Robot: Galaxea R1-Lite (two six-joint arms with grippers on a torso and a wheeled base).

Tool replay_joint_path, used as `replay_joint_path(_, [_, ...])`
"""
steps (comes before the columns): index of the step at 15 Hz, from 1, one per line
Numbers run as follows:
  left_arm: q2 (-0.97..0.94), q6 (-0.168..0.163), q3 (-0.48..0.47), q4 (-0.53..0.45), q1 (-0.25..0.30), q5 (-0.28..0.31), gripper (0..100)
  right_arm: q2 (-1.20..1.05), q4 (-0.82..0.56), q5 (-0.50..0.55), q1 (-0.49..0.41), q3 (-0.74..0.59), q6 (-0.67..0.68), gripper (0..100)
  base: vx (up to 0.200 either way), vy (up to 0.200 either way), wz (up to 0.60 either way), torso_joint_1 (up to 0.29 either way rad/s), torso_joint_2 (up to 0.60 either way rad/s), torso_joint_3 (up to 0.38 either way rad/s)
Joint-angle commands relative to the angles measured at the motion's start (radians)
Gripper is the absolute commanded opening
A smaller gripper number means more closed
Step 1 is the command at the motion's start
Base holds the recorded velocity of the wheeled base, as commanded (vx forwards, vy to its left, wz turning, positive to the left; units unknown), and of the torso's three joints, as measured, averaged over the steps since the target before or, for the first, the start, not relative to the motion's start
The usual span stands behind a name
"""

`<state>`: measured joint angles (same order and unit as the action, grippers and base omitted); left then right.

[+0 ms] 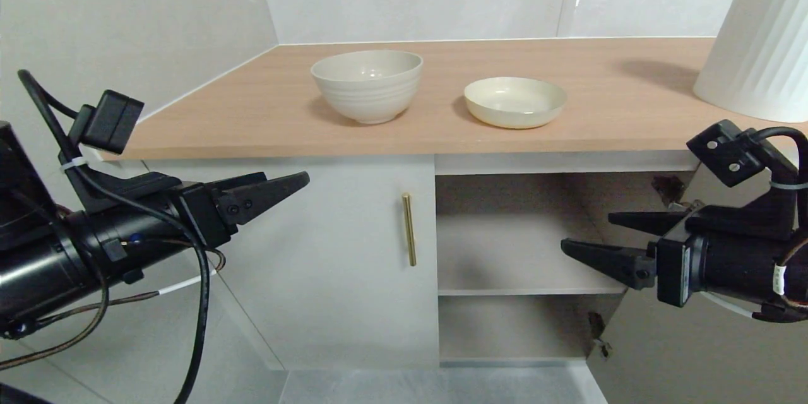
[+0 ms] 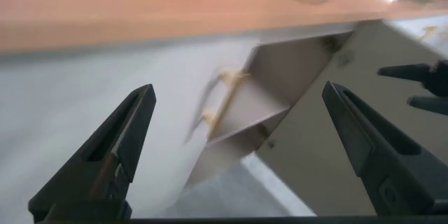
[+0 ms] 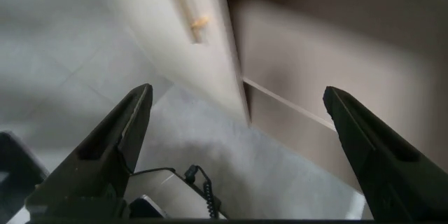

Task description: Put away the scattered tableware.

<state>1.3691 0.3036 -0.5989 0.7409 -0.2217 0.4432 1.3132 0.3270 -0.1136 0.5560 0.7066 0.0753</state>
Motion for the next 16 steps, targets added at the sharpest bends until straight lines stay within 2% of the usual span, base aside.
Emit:
replay_joint_path(1, [0.005,0.000,0.001,0.005,-0.001,0.002,100,-0.002,0.003,-0.001,0.002,0.001,0.000,100,0.000,0.000,0.00,0.139,-0.52,-0.334])
replay_joint_path(7, [0.010,0.000,0.008,0.005,-0.001,0.002,100,0.003,0.003,0.002,-0.002,-0.001,0.000,100,0.000,0.000,0.00,0.145,-0.51,-0.306])
replay_joint_path(11, [0.013,-0.008,-0.004,-0.005,0.001,0.000,100,0.009,0.069,0.000,-0.076,0.010,0.004,100,0.000,0.000,0.00,0.185,-0.47,-0.293])
replay_joint_path(13, [0.018,-0.037,-0.088,-0.112,0.004,0.002,100,0.054,0.035,0.005,-0.087,0.085,0.006,100,0.000,0.000,0.00,0.195,-0.48,-0.288])
replay_joint_path(15, [0.021,-0.047,-0.308,-0.449,0.042,-0.008,100,0.193,-0.175,0.045,-0.088,0.350,0.073,100,0.000,0.000,0.00,0.107,-0.26,-0.146])
replay_joint_path(16, [0.031,-0.047,-0.381,-0.566,0.053,-0.021,100,0.251,-0.249,0.095,-0.090,0.478,0.127,100,0.000,0.000,0.00,0.046,-0.10,-0.061])
